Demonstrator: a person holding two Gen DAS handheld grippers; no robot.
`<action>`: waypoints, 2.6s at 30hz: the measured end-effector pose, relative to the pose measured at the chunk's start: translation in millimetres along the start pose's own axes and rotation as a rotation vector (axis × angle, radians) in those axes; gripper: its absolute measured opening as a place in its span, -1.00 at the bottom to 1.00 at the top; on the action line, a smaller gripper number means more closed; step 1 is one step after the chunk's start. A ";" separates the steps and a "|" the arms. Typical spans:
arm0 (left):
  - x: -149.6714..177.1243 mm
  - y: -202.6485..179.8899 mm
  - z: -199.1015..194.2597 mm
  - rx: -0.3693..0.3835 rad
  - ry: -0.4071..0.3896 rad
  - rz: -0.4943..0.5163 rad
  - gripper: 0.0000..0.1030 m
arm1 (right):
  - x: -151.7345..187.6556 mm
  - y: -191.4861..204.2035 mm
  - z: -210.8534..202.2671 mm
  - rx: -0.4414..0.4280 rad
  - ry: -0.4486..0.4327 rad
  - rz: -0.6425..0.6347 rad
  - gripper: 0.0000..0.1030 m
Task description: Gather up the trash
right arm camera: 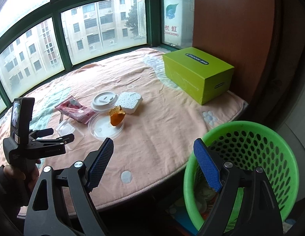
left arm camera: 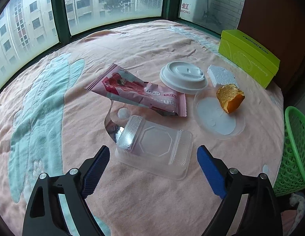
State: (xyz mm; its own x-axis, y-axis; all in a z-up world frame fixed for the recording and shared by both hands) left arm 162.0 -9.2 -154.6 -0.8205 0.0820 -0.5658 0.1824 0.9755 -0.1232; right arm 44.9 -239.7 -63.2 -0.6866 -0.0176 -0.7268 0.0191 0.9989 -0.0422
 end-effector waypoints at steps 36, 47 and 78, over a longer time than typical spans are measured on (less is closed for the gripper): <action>-5.5 30.4 -65.2 0.046 -0.134 -0.125 0.42 | -31.8 54.4 150.9 -0.147 0.181 -0.165 0.06; -5.8 33.2 -63.8 0.041 -0.132 -0.140 0.42 | -34.7 65.5 151.8 -0.133 0.133 -0.227 -0.27; -14.4 -18.7 -90.3 0.114 -0.183 -0.095 0.42 | -32.5 27.6 38.0 -0.064 -0.002 -0.082 -0.46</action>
State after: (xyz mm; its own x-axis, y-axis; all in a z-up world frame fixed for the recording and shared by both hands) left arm 121.5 -10.2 -70.5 -0.7267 -0.0579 -0.6845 0.1777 0.9467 -0.2688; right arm 95.3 -213.2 -66.8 -0.6822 -0.0996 -0.7244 -0.0840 0.9948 -0.0576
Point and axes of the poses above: each gripper's, at about its wrist camera, not at the fingertips, and z roughly the way its jaws point, y to its left, x to its underside, the point moved 2 cm from there along z, roughly the way its jaws point, and after that the axes turned 6 degrees about -z, right-handed, at the moved point
